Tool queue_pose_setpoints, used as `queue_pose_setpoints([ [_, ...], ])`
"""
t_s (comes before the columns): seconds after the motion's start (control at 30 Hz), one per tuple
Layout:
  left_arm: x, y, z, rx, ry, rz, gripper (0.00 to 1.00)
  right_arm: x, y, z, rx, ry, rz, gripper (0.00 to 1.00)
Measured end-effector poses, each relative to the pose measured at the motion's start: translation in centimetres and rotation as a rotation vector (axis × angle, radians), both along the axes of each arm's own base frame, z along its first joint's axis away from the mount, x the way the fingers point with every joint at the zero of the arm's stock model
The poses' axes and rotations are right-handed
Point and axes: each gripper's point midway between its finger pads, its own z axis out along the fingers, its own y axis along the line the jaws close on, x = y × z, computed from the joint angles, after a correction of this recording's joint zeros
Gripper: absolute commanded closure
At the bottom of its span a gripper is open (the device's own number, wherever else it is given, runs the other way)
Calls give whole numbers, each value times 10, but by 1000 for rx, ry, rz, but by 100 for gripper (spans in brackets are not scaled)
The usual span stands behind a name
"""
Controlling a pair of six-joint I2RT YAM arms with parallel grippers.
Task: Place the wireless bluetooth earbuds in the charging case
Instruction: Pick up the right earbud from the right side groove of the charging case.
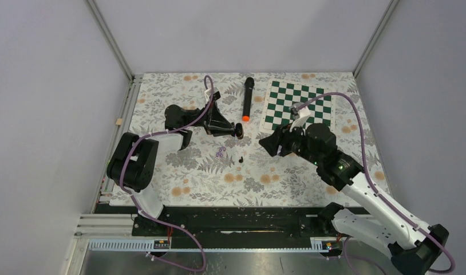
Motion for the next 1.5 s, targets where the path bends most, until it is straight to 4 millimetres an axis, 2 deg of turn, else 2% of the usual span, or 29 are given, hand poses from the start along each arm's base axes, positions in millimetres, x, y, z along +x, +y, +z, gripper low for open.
queue_pose_setpoints([
  [0.03,1,0,-3,-1,-2,6,100,-10,4,-6,-22,16,4,39],
  [0.1,2,-1,-6,-3,-3,14,100,-16,8,-7,-35,13,2,40],
  [0.23,6,-3,-10,-8,-8,30,100,-21,14,-2,-56,-6,-39,42],
  [0.67,23,-8,-6,-52,14,133,100,7,22,25,-110,-51,-231,42],
  [1.03,29,-9,-14,-44,59,171,100,13,46,46,-138,-89,-194,43],
  [1.13,30,-9,-15,-42,68,175,100,15,53,44,-161,-90,-182,44],
  [1.5,30,-9,-14,-44,67,177,100,23,65,15,-264,-73,-161,49],
])
